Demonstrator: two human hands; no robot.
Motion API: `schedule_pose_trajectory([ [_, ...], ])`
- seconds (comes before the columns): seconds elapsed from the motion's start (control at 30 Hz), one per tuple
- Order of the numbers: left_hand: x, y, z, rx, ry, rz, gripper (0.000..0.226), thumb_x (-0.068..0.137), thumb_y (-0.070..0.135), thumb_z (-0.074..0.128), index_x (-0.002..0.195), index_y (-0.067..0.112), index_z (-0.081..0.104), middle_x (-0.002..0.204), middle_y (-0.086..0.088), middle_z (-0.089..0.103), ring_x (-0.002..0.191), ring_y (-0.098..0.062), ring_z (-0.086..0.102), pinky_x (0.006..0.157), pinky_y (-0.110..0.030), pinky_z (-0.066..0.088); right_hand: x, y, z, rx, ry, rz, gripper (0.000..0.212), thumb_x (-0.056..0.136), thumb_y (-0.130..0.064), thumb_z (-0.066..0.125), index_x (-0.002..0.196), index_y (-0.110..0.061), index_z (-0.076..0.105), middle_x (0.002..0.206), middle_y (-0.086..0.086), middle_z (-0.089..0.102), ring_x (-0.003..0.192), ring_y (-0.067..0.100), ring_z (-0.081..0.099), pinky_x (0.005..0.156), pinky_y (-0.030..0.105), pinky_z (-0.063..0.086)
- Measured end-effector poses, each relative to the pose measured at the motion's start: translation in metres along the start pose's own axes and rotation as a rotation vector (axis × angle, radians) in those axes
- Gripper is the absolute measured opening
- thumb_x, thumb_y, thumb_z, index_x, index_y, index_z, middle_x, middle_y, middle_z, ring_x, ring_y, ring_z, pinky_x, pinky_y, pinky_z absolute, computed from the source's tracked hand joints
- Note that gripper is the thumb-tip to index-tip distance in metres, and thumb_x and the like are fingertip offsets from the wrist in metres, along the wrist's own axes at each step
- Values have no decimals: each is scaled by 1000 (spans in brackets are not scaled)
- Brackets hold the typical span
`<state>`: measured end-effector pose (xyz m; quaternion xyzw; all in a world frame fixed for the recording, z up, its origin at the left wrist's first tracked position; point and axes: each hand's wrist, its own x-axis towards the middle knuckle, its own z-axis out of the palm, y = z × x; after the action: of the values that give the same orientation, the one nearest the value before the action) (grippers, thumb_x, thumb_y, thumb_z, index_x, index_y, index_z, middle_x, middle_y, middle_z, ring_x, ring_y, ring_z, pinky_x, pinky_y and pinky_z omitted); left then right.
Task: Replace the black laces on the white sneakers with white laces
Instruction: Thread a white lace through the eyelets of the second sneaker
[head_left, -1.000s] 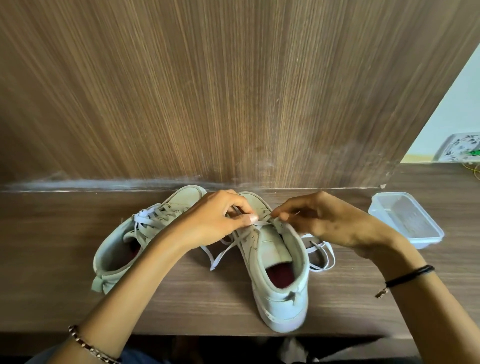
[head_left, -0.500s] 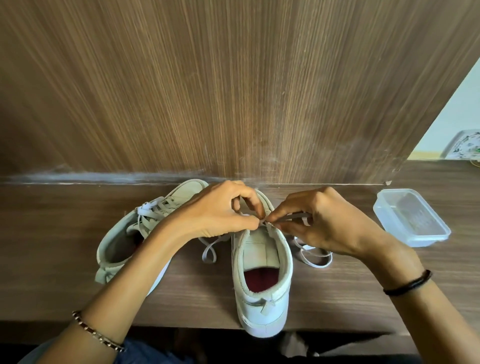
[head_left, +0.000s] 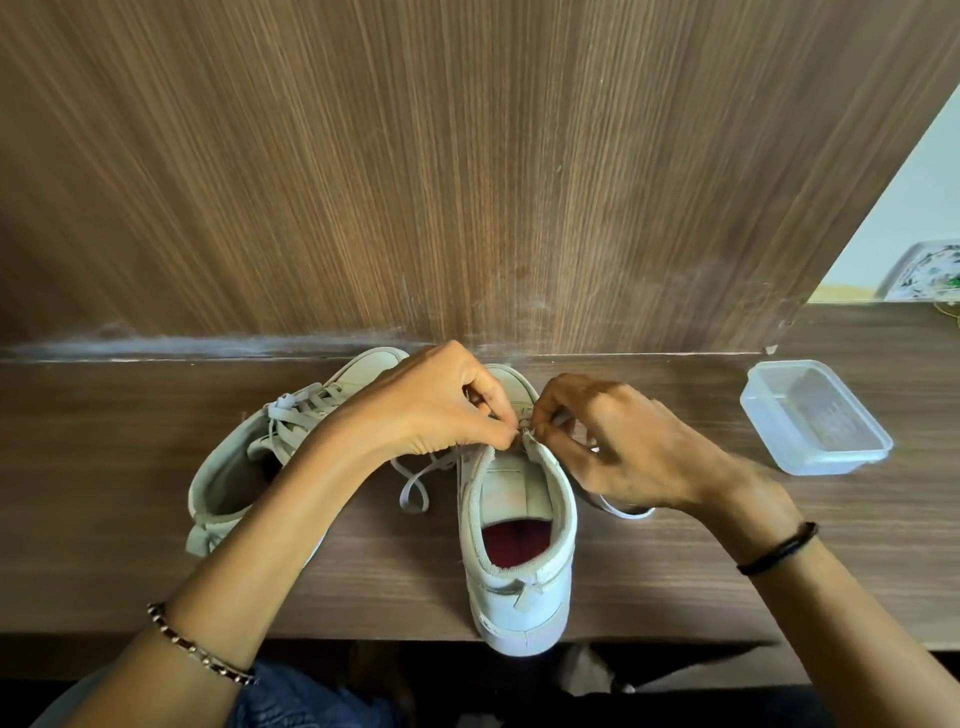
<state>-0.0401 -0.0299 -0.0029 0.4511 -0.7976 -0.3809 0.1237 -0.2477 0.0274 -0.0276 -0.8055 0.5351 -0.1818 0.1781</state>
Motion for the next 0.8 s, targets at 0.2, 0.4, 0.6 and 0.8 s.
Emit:
schedule_pose_trajectory([
  [0.2,-2,2,4,-40,-70,-42,25,77,21,73,54,18,64,56,0,34,60,-16,32,64,-37,29,12,-4,0,547,-196,363,40,97,-41,53,70,-12,57,67,-3,56,65,12,55,69,39,51],
  [0.4,-1,3,10,-136,-45,-180,51,72,40,67,74,-9,55,71,-5,42,72,-18,39,72,-38,32,8,-7,-2,586,-176,351,39,100,-36,56,70,-12,60,66,0,59,65,15,53,64,33,45],
  [0.6,-3,5,12,-140,-52,-207,42,82,35,68,67,-1,52,71,-4,37,72,-20,34,72,-38,30,0,3,-18,457,-152,180,11,94,-35,73,95,-26,79,89,2,78,84,17,72,85,33,57],
  [0.8,-3,9,12,-125,-57,-228,30,89,27,66,68,11,52,71,-5,35,71,-21,31,69,-37,27,5,-3,-14,314,-74,191,22,93,-33,70,77,-19,73,69,-12,70,64,3,63,67,25,49],
])
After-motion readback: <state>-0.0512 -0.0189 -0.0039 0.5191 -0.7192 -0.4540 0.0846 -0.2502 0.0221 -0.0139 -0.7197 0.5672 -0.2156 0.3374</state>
